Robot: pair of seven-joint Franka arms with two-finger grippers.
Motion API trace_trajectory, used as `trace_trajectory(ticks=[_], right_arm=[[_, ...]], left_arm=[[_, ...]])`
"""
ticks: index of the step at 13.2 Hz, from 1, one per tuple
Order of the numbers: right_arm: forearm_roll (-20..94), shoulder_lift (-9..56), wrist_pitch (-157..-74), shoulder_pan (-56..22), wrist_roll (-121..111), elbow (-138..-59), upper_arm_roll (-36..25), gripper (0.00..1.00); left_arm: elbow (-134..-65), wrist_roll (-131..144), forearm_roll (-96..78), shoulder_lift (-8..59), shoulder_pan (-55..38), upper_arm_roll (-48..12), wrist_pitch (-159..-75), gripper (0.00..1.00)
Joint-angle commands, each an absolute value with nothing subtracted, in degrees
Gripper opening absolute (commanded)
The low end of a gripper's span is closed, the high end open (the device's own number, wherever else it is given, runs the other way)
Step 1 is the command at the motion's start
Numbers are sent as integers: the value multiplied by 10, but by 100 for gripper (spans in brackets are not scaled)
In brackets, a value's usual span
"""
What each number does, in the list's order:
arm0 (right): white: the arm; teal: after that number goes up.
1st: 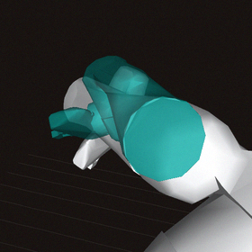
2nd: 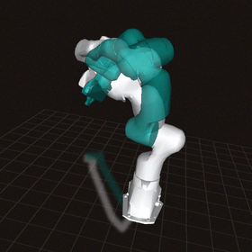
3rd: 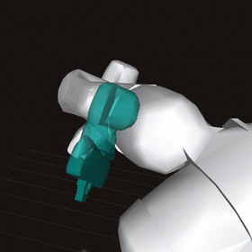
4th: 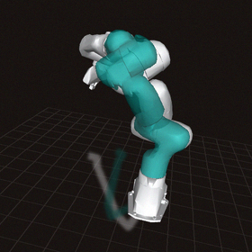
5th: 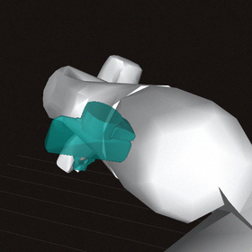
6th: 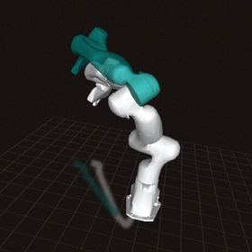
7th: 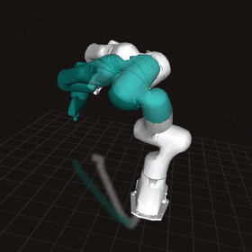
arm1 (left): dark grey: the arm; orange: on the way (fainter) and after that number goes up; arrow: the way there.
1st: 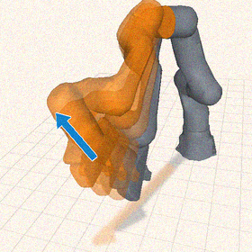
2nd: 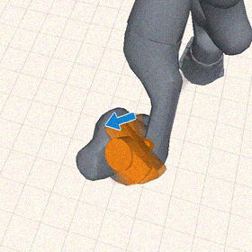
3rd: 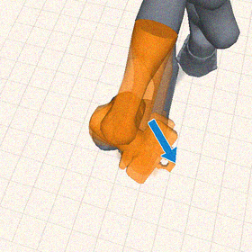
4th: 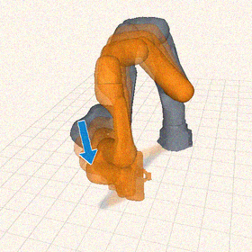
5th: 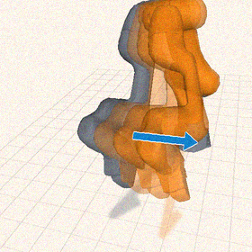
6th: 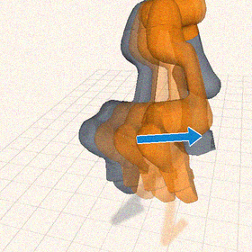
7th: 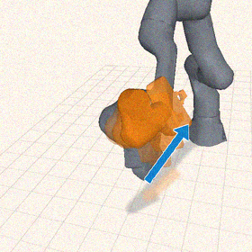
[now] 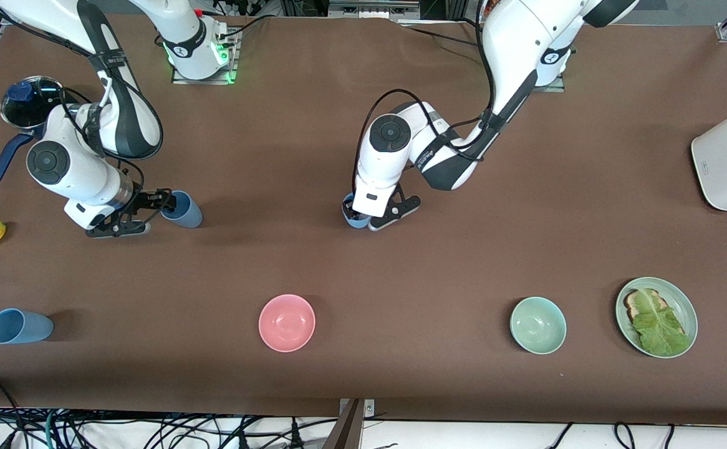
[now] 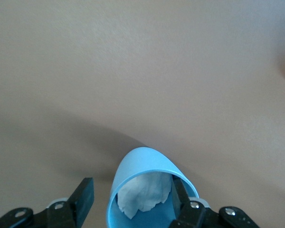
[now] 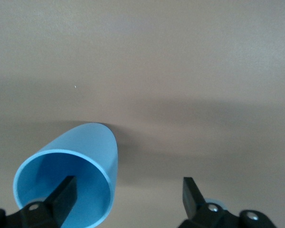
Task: Stack blue cups with both arms
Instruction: 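Release the cup with the left gripper while the right gripper lifts its cup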
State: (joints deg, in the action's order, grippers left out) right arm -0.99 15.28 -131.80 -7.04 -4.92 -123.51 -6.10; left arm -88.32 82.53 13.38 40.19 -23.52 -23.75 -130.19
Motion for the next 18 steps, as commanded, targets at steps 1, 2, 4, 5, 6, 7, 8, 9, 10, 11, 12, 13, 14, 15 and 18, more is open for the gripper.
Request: trace_trajectory(ticks=[1,2,4,5,6,7,8,9,10,11,12,13,14,15,18], right_arm=[[-11,145,-1328,-70,-41,-1252,-59,67],[-11,145,-1328,-70,-40,-1252,-58,44],[-10,147,-1330,-70,-38,-1252,-57,13],[-10,149,-1330,-70,-38,-1251,-56,3],[-5,150,-1330,-70,-38,-1251,-55,0],[8,152,-1330,-73,-38,-1250,-53,0],[12,155,-1330,-76,-38,-1249,-53,0],[13,155,-1324,-83,-35,-1244,-52,0],[12,154,-1318,-98,-20,-1231,-52,0],[12,153,-1299,-114,2,-1212,-52,0],[12,154,-1268,-140,43,-1185,-52,0],[13,155,-1234,-170,89,-1150,-52,0],[13,165,-1202,-202,138,-1109,-52,0],[13,183,-1163,-231,184,-1057,-52,0],[19,250,-1046,-302,295,-898,-52,0]], left_arm=[[-887,836,150,363,-222,-240,-1249,86],[-886,836,149,353,-218,-240,-1233,91],[-885,834,146,329,-207,-242,-1200,99],[-885,828,144,317,-200,-243,-1186,99],[-884,818,143,303,-194,-249,-1167,99],[-883,808,137,292,-182,-254,-1148,99],[-875,782,123,280,-171,-257,-1130,99],[-863,739,106,270,-156,-258,-1100,99],[-853,697,92,259,-138,-258,-1072,99],[-845,667,79,248,-124,-258,-1048,99],[-836,631,73,237,-107,-258,-1022,99],[-821,588,68,229,-95,-258,-993,99],[-804,552,62,224,-78,-258,-964,99],[-788,518,59,220,-62,-258,-935,99],[-745,375,55,206,-3,-257,-862,99]])
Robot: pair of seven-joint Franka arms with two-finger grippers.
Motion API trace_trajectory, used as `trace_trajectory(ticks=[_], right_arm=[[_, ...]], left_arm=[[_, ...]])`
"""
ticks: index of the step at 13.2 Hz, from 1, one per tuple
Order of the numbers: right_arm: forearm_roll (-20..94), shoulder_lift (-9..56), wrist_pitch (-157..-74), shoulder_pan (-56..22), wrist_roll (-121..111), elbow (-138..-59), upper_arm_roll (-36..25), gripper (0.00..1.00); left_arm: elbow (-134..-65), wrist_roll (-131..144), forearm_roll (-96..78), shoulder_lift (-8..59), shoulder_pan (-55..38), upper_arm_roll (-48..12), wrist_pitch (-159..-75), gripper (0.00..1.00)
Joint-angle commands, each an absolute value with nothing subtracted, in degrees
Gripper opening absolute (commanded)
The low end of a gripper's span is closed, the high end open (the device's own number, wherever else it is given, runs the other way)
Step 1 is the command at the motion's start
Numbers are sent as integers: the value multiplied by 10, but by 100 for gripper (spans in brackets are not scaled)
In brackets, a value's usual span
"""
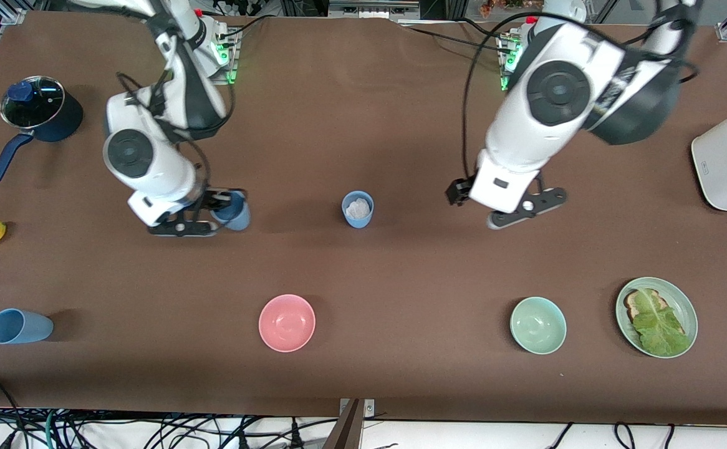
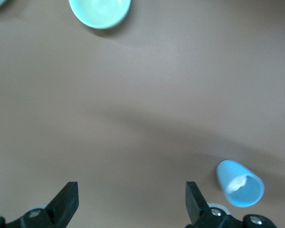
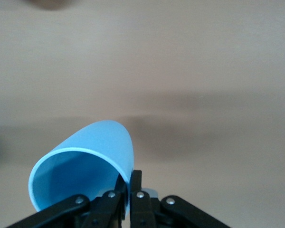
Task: Stack blue cups with both arms
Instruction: 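Carry the cup over the placed cup while the left gripper withdraws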
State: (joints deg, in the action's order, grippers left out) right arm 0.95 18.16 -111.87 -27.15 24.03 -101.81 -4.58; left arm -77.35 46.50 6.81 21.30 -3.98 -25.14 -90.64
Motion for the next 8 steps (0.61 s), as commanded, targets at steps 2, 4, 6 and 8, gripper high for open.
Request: trace_trajectory(ticks=[2,4,6,8], right_arm=[[63,285,-1014,-329,333,-821,-52,0],[88,294,-1009,-351,364,-791,-52,0],[90,302,-1009,-372,381,-778,-52,0],[100,319,-1009,-388,414,-747,-52,0]], left_arm=[[-735,279,59,198,39,-256,-843,99],[-735,204,58,191,80,-255,-839,99],[-735,134,62,190,114,-256,-838,99],[-735,66,62,189,149,-256,-838,99]])
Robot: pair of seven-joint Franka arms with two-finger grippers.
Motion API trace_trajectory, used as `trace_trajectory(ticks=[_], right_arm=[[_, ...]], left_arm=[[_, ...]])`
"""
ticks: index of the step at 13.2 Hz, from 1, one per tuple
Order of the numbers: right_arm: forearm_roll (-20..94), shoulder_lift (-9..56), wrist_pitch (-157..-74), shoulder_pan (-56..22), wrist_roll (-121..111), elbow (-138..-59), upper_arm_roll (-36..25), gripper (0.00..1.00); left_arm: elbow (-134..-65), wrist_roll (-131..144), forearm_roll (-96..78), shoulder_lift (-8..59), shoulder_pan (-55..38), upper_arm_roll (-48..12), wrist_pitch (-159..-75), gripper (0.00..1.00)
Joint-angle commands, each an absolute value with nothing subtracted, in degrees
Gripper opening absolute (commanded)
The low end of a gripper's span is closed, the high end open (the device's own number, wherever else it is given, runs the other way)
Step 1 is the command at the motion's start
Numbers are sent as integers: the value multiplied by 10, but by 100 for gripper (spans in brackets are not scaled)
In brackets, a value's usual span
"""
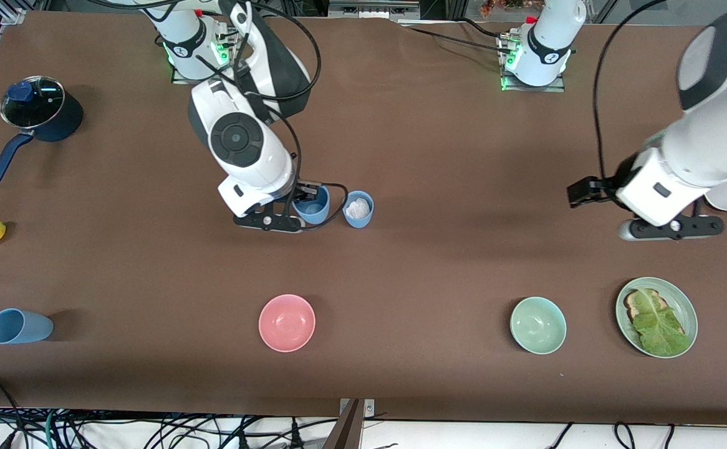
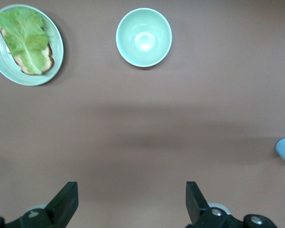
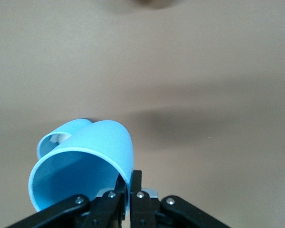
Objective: Stack blue cups with both arms
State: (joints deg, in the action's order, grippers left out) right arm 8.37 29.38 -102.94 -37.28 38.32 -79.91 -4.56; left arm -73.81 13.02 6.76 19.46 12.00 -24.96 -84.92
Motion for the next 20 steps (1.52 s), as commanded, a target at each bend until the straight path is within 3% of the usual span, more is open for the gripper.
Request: trace_trajectory(ticks=[1,10,12,14,15,20], right_arm=[[106,325,-1009,-399,424,-739,-52,0],[109,355,-1017,-438,464,-739,-52,0],[109,362,-1017,-439,468,-739,-52,0],[109,371,-1032,-449,470,-739,-52,0],[109,371,-1040,-449,470,-739,-52,0],[108,371,-1041,-445,466,-737,-54,0]], left_arm=[[-735,35,62,189,164,-257,-838,99],[-744,-54,59,141,177,-224,-812,99],[-750,-70,57,128,140,-173,-813,99],[-762,-84,39,109,45,-59,-813,99],[-772,-86,25,99,29,-32,-816,99],[-882,-77,25,26,5,-19,-874,99]])
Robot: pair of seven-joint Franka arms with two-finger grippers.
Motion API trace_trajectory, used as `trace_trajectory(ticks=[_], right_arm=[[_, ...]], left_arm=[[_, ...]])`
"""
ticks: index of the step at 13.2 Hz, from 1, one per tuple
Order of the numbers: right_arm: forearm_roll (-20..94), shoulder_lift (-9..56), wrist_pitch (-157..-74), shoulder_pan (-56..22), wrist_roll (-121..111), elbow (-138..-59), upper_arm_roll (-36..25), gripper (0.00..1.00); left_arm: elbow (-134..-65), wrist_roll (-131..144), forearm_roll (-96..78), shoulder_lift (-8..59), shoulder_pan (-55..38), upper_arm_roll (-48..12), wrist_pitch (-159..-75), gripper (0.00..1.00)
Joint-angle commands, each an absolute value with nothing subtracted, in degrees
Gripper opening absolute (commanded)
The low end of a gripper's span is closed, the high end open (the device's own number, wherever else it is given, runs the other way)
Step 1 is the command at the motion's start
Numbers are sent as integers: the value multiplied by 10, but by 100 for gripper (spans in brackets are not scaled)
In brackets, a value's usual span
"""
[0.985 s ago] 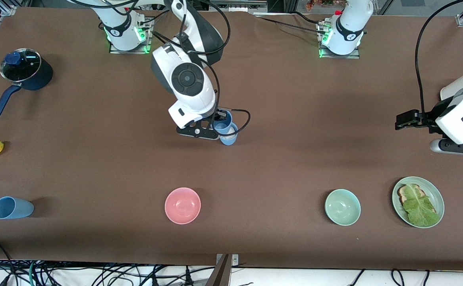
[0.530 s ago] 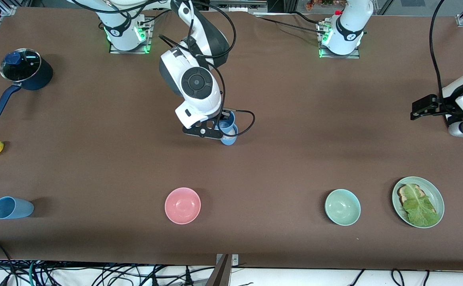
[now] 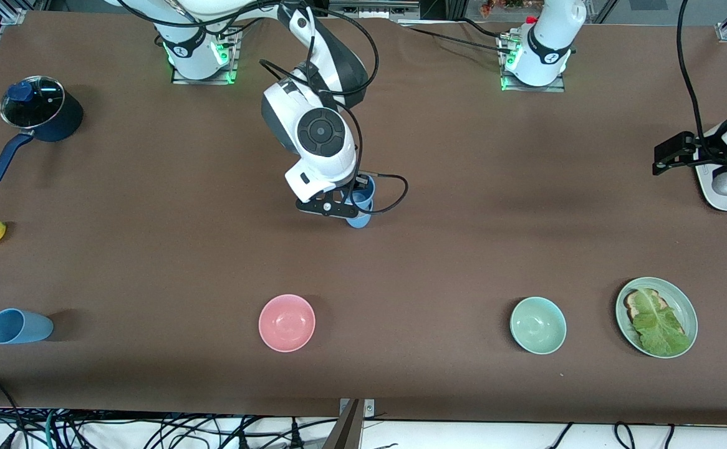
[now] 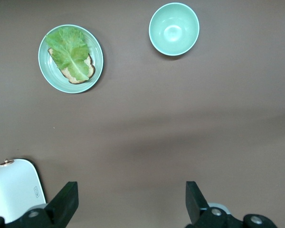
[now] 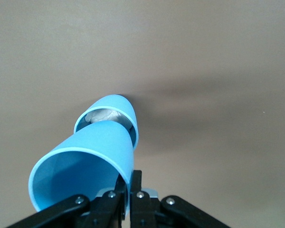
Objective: Stack blue cups with both arms
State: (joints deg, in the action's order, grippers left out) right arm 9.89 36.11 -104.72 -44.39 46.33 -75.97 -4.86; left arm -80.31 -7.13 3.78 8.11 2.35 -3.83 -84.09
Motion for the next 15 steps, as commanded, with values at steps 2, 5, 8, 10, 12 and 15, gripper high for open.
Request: trace_trajectory(ticks=[2,5,8,10,12,15], right_arm=[[109,372,-1049,-443,466,-737,-54,0],[108,381,-1056,-446,470,-737,-54,0],[109,384,-1067,-447,469,-737,-54,0],[108,385,-1068,-446,468,-737,-54,19],[102,386,-1079,-447,469,-737,-54,100],[100,383,-1077,-447,463,-737,-57,100]], left_arm=[[-891,-76,25,16,-14,2,-877,99],[-906,-76,24,4,-30,18,-889,99],[-905,-75,16,5,-32,18,-903,99],[-903,-74,-3,8,-34,18,-916,99],[-900,-58,-6,10,-36,17,-918,99],[-897,3,-4,11,-47,15,-918,99]])
